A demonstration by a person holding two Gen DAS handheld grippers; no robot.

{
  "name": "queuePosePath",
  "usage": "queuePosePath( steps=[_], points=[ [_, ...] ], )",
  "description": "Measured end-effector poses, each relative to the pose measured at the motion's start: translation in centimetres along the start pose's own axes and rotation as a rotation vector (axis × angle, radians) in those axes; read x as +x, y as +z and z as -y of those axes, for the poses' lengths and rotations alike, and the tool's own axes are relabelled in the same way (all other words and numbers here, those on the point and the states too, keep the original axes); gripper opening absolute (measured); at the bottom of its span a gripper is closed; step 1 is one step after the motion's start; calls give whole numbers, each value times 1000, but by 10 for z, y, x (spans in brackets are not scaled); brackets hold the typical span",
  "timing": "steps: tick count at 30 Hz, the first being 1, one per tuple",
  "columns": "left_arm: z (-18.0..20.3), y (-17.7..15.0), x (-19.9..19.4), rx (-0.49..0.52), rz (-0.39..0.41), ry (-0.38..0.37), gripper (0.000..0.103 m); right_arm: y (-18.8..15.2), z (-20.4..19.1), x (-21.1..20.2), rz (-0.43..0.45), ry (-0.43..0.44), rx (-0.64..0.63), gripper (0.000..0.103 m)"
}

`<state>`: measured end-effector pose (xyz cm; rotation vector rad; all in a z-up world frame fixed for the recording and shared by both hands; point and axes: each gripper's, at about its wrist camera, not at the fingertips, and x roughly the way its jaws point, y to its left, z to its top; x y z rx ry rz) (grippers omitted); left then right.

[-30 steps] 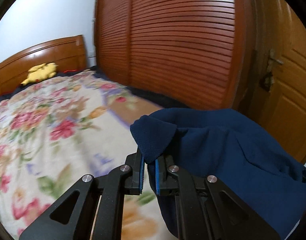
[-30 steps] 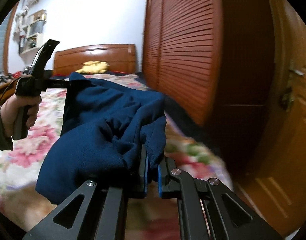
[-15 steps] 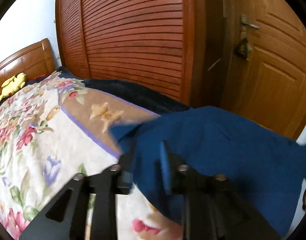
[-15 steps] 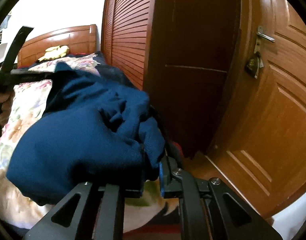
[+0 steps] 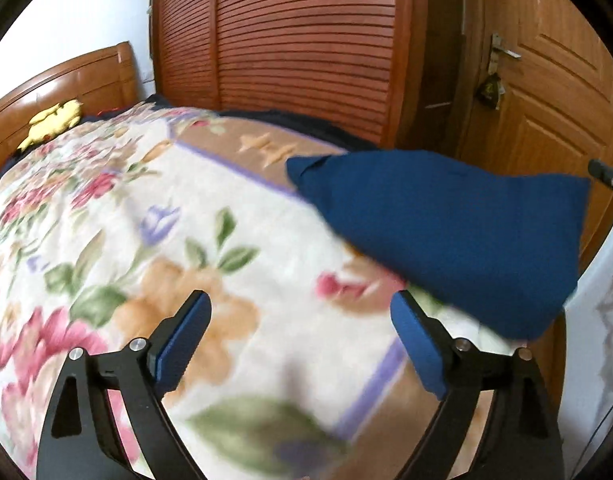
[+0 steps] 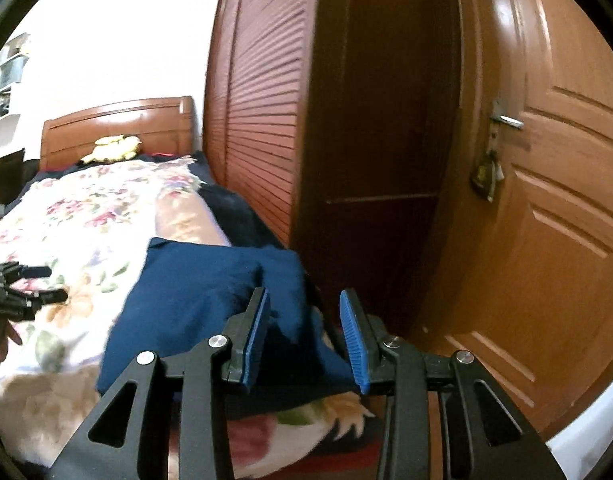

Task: Fold large clothes
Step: 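Lower the bundle onto the bed edge by the wardrobe and open both grippers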

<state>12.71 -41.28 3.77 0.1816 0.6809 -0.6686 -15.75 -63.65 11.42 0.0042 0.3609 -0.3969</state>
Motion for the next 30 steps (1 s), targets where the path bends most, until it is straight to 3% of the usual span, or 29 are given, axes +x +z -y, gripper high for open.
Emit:
queuePosePath(
  steps=[5, 11, 14, 17, 24, 30],
  points=[
    [-9, -26, -29, 6, 6, 30, 93, -10, -12, -7, 3, 67, -26, 38],
    [-24, -58, -61, 19, 25, 16, 93, -28, -27, 31, -65, 146, -70, 38],
    [-36, -73, -77, 28, 59, 16, 102, -34, -26, 56, -116, 118, -92, 38],
    [-51, -85, -85, 6, 61, -2, 103, -42, -7, 89, -215, 118, -40, 38],
    [-92, -118, -102, -40, 71, 20, 103, -32, 15, 96, -247, 110, 2, 38],
    [-117, -137, -115, -48, 66, 71, 103, -26, -20, 100, -238, 37, -17, 38]
  ],
)
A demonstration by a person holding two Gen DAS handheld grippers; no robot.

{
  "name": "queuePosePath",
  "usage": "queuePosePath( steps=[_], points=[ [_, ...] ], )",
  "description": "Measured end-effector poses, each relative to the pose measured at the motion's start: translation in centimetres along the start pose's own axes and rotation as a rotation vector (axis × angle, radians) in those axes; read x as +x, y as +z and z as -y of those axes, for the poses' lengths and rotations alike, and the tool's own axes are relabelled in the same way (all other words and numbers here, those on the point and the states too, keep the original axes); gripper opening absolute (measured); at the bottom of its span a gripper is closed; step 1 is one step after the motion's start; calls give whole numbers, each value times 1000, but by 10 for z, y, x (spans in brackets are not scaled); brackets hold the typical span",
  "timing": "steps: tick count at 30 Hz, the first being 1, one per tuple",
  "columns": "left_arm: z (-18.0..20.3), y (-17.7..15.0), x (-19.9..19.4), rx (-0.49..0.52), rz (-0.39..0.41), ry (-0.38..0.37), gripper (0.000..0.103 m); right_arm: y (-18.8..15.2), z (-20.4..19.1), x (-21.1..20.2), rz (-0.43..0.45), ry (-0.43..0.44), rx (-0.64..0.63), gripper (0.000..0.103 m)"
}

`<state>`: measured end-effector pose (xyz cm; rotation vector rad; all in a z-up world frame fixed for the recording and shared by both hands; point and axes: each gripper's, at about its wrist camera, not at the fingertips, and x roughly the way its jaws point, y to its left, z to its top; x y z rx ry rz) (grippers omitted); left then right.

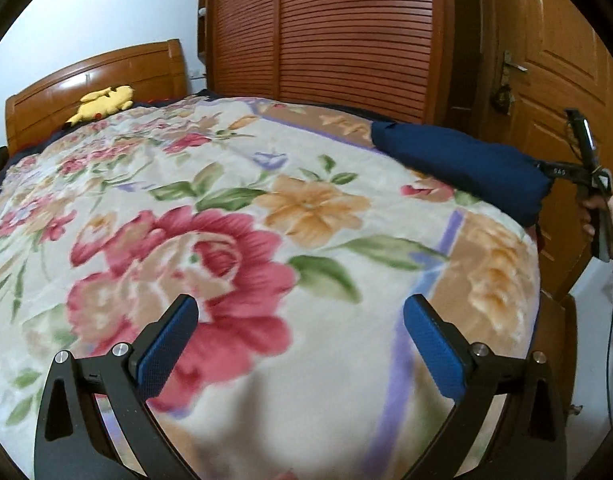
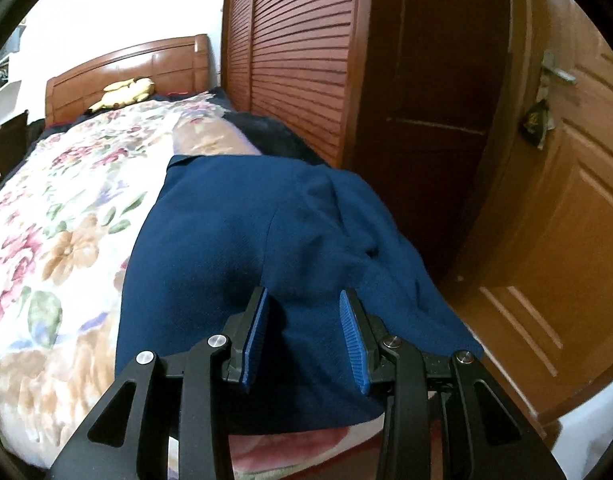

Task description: Fold large clothes

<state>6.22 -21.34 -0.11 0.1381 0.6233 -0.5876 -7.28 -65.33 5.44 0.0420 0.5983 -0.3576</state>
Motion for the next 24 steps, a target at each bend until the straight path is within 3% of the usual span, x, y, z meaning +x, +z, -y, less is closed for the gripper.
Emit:
queuePosePath(
  steps=[5, 7, 12, 15, 24],
  points=[
    [-24, -12, -20, -33, 18, 38, 103, 4, -34, -16, 66, -23, -24, 39],
    [-33, -17, -28, -46, 28, 61, 103, 5, -56, -24, 98, -5, -43, 46],
    [-58, -31, -48, -71, 29, 126, 103, 10, -120, -42, 124, 102, -110, 66],
    [-74, -41, -61, -97, 39, 165, 103, 11, -157, -50, 133, 195, -131, 72],
    [-114, -69, -93, -158, 44, 249, 103, -10, -282, -50, 86, 431, -193, 76]
  ],
)
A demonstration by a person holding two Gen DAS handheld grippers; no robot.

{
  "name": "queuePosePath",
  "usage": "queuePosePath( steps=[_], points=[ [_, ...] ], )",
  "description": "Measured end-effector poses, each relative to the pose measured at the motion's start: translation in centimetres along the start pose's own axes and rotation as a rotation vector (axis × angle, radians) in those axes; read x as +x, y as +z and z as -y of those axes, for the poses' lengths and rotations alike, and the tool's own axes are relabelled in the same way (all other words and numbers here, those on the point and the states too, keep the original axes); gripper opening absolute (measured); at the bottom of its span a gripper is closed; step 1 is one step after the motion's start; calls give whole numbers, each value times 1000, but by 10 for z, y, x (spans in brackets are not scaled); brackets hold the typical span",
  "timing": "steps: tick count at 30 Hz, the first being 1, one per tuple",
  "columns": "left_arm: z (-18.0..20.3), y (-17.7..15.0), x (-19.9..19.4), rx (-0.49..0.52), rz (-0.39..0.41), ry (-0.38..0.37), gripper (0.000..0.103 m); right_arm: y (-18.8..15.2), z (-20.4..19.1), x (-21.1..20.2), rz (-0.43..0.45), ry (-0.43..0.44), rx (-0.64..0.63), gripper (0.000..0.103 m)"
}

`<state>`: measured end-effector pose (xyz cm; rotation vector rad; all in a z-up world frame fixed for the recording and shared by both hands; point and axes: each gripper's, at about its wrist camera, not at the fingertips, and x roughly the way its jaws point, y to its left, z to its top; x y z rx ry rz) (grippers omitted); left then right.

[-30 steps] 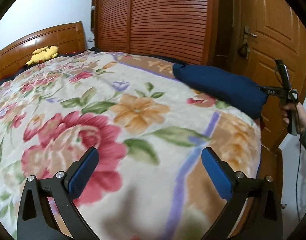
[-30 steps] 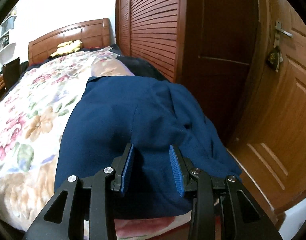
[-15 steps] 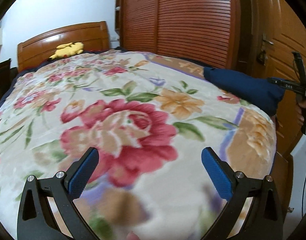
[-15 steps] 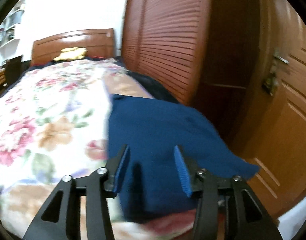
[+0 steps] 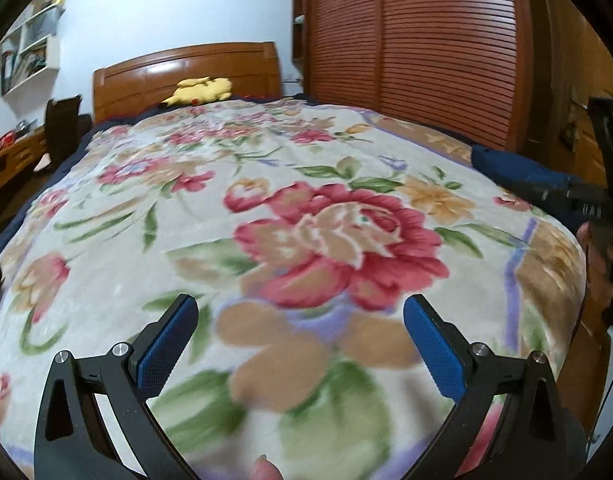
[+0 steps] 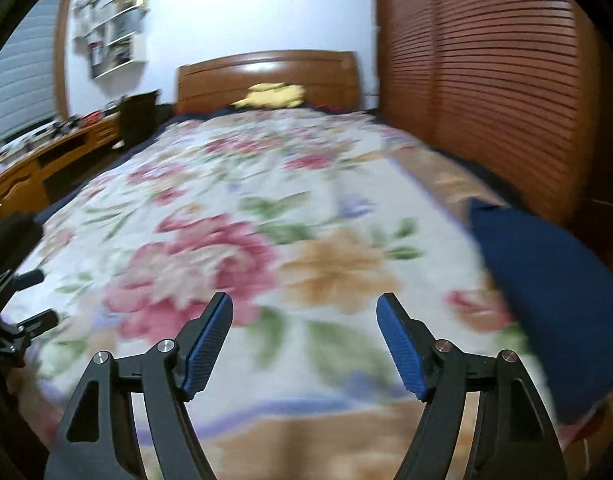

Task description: Fold large clothes

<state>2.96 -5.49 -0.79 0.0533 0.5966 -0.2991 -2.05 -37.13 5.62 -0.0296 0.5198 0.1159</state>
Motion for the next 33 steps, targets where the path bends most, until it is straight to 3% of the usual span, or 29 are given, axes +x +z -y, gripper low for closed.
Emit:
queuePosePath(
  steps=[5, 12, 17, 21, 26, 33],
  points=[
    [-21, -9, -13, -26, 8, 61, 103, -1, -51, 26, -14, 118, -15, 76],
    [-48, -11, -31, -95, 50, 105, 103, 6, -85, 41, 9, 189, -54, 76],
    [-65, -11, -46, -136, 115, 135, 103, 17, -99, 44, 90, 182, -65, 76],
    [-73, -13, -52, -143, 148, 156, 103, 6, -105, 47, 163, 145, -76, 76],
    [-75, -16, -53, -114, 162, 199, 103, -21, -116, 62, 188, 142, -69, 76],
    [-74, -20, -54, -114, 166, 217, 103, -31, -129, 45, 222, 125, -86, 76]
  ],
)
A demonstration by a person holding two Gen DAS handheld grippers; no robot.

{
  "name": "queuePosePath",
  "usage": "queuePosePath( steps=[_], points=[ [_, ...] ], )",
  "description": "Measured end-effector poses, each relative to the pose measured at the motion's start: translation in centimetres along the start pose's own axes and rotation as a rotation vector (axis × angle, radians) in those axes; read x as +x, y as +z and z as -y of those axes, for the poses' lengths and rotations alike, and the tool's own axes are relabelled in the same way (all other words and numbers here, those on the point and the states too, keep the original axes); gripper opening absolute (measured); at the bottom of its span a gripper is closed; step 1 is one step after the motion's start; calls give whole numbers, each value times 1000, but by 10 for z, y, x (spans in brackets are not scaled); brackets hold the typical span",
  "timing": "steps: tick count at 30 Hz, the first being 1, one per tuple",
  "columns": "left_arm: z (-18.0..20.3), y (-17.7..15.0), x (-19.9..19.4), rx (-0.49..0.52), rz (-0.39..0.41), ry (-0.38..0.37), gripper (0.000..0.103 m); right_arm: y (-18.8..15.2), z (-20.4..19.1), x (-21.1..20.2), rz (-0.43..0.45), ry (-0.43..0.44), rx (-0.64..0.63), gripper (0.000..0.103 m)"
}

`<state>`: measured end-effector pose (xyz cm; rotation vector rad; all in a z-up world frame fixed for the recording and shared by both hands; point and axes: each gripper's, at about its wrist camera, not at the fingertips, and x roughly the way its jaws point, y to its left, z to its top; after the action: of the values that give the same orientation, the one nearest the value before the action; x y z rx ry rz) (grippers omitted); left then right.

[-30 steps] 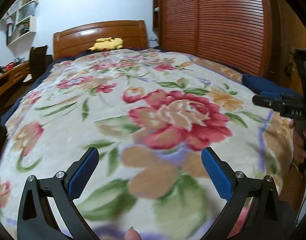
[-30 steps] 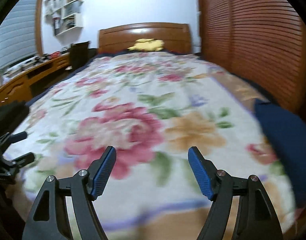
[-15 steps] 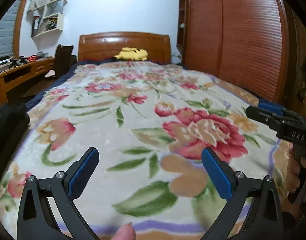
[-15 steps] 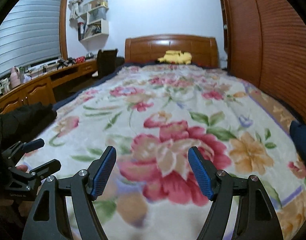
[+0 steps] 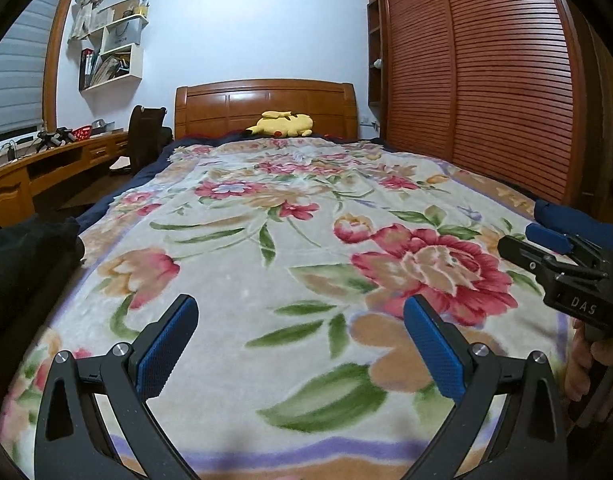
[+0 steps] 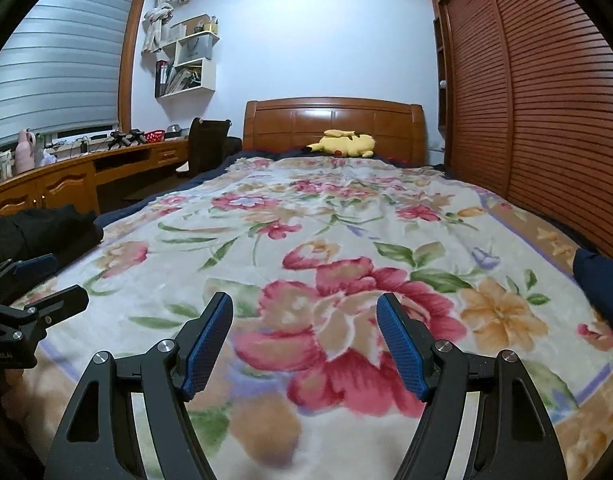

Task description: Fold large clothes

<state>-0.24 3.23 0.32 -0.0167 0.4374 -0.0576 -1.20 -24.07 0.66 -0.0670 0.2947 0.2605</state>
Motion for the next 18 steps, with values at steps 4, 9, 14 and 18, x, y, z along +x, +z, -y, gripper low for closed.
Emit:
queuePosePath(
  steps=[4, 9, 14, 18],
  points=[
    [1, 0, 0, 1, 3, 14, 103, -2, 4, 0, 9, 0, 24, 76],
    [-2, 0, -4, -19, 11, 19, 103, -3, 3, 3, -1, 8, 32, 76],
    [-2, 0, -5, -27, 16, 24, 103, -3, 0, 4, -1, 14, 32, 76],
    [-1, 0, -5, -16, 19, 36, 103, -3, -2, 5, -2, 15, 28, 76]
  ],
)
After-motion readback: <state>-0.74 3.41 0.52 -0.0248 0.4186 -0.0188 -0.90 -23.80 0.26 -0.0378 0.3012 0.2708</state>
